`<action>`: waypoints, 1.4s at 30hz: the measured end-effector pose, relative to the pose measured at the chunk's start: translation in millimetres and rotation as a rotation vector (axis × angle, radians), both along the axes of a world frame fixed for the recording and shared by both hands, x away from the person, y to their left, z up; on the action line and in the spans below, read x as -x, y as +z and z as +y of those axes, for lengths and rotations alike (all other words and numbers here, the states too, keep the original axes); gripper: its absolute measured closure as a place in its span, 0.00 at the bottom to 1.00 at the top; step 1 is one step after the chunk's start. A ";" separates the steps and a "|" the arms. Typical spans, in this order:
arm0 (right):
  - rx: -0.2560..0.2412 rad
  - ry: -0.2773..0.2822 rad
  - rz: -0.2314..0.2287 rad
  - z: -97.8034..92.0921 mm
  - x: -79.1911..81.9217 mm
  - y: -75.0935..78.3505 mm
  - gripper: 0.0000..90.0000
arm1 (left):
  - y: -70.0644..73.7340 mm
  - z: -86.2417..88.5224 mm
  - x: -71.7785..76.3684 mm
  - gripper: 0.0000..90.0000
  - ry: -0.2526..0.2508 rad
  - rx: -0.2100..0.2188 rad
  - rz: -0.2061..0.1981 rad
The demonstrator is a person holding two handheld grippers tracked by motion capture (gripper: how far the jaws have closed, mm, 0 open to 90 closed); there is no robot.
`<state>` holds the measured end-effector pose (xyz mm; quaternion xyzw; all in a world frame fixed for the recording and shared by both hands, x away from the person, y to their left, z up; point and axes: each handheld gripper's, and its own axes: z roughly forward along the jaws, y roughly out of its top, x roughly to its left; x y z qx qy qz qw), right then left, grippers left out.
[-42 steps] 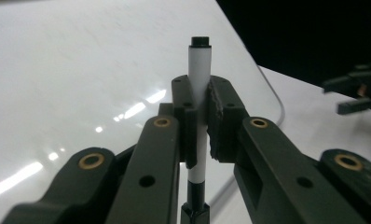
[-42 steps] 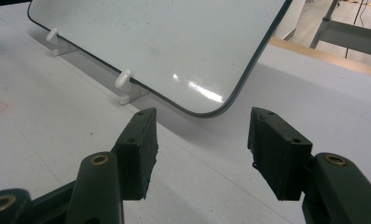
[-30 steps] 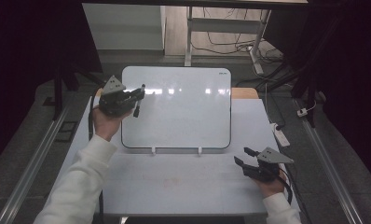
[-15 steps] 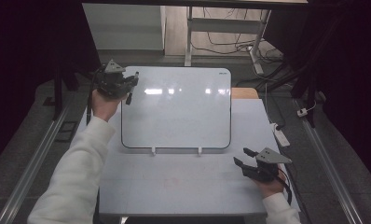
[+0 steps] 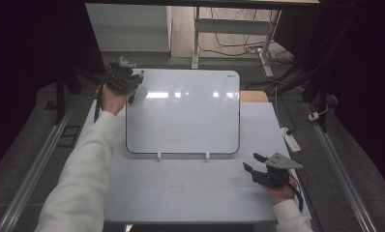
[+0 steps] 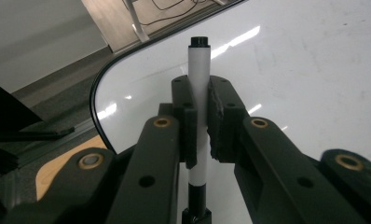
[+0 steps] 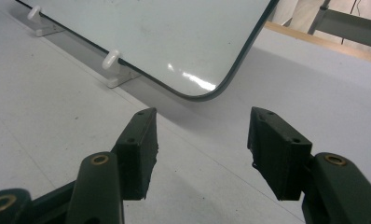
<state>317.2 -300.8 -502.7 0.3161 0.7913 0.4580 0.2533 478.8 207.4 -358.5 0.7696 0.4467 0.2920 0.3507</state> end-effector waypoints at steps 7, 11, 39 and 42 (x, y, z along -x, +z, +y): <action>0.007 0.001 -0.001 -1.1 -0.6 -0.9 0.47 | -1.9 -6.2 -8.9 0.90 0.006 -0.041 0.008; 0.007 0.000 -0.006 -1.1 -0.3 -0.3 0.47 | -3.8 -6.8 -11.8 0.90 0.013 -0.042 0.013; 0.025 0.004 -0.016 0.1 0.6 0.3 0.46 | -1.0 -12.8 -5.6 0.67 -0.015 -0.026 -0.027; 0.022 0.005 -0.016 -0.6 0.9 0.3 0.46 | 5.5 -11.3 6.5 0.59 -0.040 -0.004 -0.053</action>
